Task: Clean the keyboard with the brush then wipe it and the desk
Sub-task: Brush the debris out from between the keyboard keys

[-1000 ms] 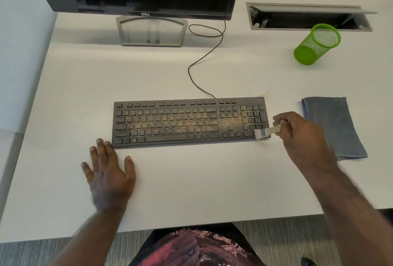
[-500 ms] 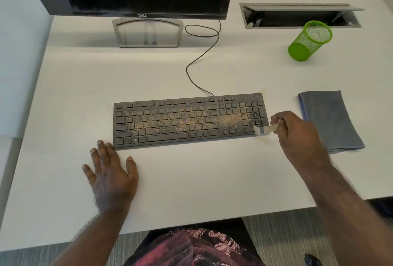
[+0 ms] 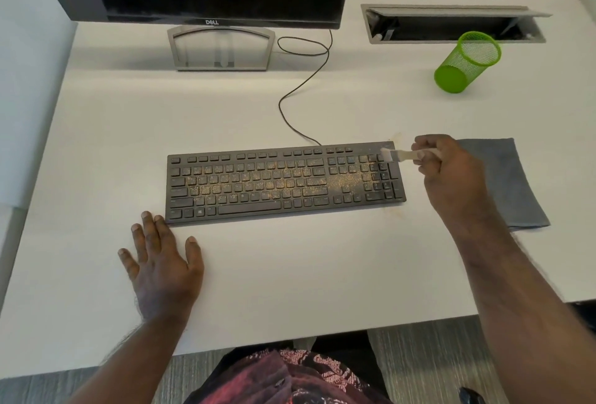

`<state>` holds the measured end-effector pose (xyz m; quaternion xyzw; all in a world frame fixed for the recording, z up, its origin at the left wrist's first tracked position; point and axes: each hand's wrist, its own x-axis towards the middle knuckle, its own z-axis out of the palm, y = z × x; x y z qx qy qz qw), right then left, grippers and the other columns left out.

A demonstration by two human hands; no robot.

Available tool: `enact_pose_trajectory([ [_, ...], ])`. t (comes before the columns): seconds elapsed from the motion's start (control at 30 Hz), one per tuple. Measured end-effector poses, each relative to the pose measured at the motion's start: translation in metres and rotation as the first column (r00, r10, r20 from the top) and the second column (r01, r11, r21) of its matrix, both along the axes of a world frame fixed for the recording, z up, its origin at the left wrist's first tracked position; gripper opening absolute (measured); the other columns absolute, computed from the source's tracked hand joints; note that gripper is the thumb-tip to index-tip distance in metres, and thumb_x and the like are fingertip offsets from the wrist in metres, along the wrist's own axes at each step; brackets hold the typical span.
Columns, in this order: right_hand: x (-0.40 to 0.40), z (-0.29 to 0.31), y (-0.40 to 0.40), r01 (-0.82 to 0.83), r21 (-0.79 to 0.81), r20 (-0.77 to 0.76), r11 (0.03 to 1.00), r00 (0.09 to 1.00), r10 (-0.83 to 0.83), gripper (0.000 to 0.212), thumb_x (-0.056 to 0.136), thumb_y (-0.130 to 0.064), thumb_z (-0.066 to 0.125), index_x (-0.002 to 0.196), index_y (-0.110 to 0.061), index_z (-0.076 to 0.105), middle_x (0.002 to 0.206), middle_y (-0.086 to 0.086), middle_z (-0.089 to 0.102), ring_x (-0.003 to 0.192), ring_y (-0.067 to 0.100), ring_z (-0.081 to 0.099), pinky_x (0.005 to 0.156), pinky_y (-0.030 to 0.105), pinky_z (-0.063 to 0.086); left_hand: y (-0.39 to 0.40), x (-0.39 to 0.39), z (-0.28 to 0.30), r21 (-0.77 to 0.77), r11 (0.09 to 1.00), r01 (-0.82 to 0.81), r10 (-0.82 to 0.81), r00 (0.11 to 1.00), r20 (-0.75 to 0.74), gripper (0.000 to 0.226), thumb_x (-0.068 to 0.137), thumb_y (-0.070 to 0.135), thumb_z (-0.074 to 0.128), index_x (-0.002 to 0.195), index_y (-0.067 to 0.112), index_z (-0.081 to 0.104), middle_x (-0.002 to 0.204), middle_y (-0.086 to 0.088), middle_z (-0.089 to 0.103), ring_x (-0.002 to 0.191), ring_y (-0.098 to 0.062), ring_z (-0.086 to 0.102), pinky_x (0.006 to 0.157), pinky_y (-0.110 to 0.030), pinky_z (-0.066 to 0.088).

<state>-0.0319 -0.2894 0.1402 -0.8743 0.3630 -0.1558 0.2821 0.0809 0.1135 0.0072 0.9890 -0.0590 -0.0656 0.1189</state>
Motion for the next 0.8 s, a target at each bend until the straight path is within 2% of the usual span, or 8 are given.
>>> enact_pose_trajectory([
  [0.1, 0.014, -0.007, 0.005, -0.061, -0.057, -0.039, 0.997, 0.998, 0.059, 0.023, 0.099, -0.011, 0.048, 0.112, -0.015, 0.066, 0.095, 0.000, 0.071, 0.082, 0.020, 0.063, 0.073, 0.004, 0.035, 0.000, 0.000, 0.000, 0.001, 1.000, 0.003, -0.003, 1.000, 0.007, 0.079, 0.097, 0.052, 0.021, 0.162, 0.007, 0.014, 0.172, -0.006, 0.005, 0.158, -0.026, 0.001, 0.126, -0.055, 0.000],
  [0.13, 0.017, -0.009, 0.007, -0.076, -0.069, -0.042, 0.995, 0.996, 0.073, 0.024, 0.099, -0.011, 0.048, 0.113, -0.015, 0.067, 0.098, 0.002, 0.072, 0.082, 0.020, 0.064, 0.073, 0.002, 0.033, 0.000, 0.000, 0.000, 0.001, 1.000, 0.003, -0.003, 1.000, 0.009, 0.079, 0.098, 0.052, 0.021, 0.162, 0.008, 0.014, 0.172, -0.006, 0.005, 0.158, -0.026, 0.001, 0.126, -0.055, 0.000],
  [0.27, 0.023, -0.012, 0.013, -0.085, -0.056, -0.028, 0.995, 0.996, 0.084, 0.028, 0.100, -0.012, 0.044, 0.115, -0.014, 0.067, 0.101, 0.003, 0.072, 0.084, 0.018, 0.064, 0.073, 0.022, 0.044, 0.001, 0.000, -0.001, 0.008, 1.000, 0.002, -0.002, 1.000, 0.009, 0.079, 0.097, 0.052, 0.022, 0.162, 0.008, 0.014, 0.172, -0.006, 0.004, 0.158, -0.024, 0.000, 0.126, -0.054, -0.001],
  [0.4, 0.016, -0.012, 0.008, -0.098, -0.046, -0.087, 0.994, 0.992, 0.094, 0.025, 0.099, -0.012, 0.043, 0.107, -0.016, 0.067, 0.077, 0.001, 0.065, 0.053, 0.009, 0.049, 0.050, 0.019, 0.033, -0.002, -0.002, 0.001, -0.020, 1.000, -0.011, 0.012, 1.000, 0.023, 0.079, 0.096, 0.051, 0.025, 0.161, 0.006, 0.018, 0.172, -0.008, 0.009, 0.158, -0.027, 0.004, 0.126, -0.054, 0.000],
  [0.47, 0.012, -0.011, 0.005, -0.111, -0.027, -0.139, 0.993, 0.985, 0.107, 0.024, 0.098, -0.011, 0.044, 0.105, -0.015, 0.066, 0.071, 0.000, 0.061, 0.047, 0.006, 0.043, 0.044, 0.014, 0.030, -0.002, -0.001, 0.001, -0.021, 1.000, -0.012, 0.012, 1.000, 0.026, 0.079, 0.096, 0.051, 0.025, 0.161, 0.006, 0.019, 0.171, -0.008, 0.010, 0.158, -0.027, 0.005, 0.126, -0.054, 0.001],
  [0.57, 0.010, -0.007, 0.005, -0.120, -0.035, -0.178, 0.992, 0.978, 0.112, 0.025, 0.097, -0.010, 0.044, 0.105, -0.014, 0.068, 0.077, 0.004, 0.066, 0.049, 0.004, 0.043, 0.046, 0.016, 0.029, -0.002, -0.002, 0.000, -0.015, 1.000, -0.012, 0.013, 1.000, 0.028, 0.080, 0.096, 0.052, 0.024, 0.161, 0.006, 0.019, 0.171, -0.008, 0.009, 0.158, -0.027, 0.005, 0.126, -0.054, 0.001],
  [0.67, 0.015, -0.002, 0.008, -0.072, -0.054, -0.123, 0.996, 0.990, 0.065, 0.025, 0.097, -0.010, 0.043, 0.103, -0.015, 0.067, 0.084, 0.002, 0.068, 0.054, 0.005, 0.048, 0.047, 0.013, 0.032, -0.002, -0.002, -0.001, -0.015, 1.000, -0.012, 0.012, 0.999, 0.030, 0.080, 0.096, 0.052, 0.024, 0.161, 0.006, 0.019, 0.171, -0.008, 0.010, 0.158, -0.027, 0.005, 0.126, -0.054, 0.001],
  [0.8, 0.027, -0.003, 0.015, -0.071, -0.078, -0.043, 0.994, 0.997, 0.068, 0.028, 0.098, -0.011, 0.042, 0.111, -0.015, 0.066, 0.097, -0.001, 0.070, 0.078, 0.015, 0.062, 0.066, 0.022, 0.042, -0.002, -0.001, 0.000, -0.018, 1.000, -0.015, 0.015, 0.999, 0.028, 0.079, 0.096, 0.051, 0.025, 0.161, 0.005, 0.020, 0.171, -0.009, 0.011, 0.158, -0.028, 0.006, 0.126, -0.056, 0.002],
])
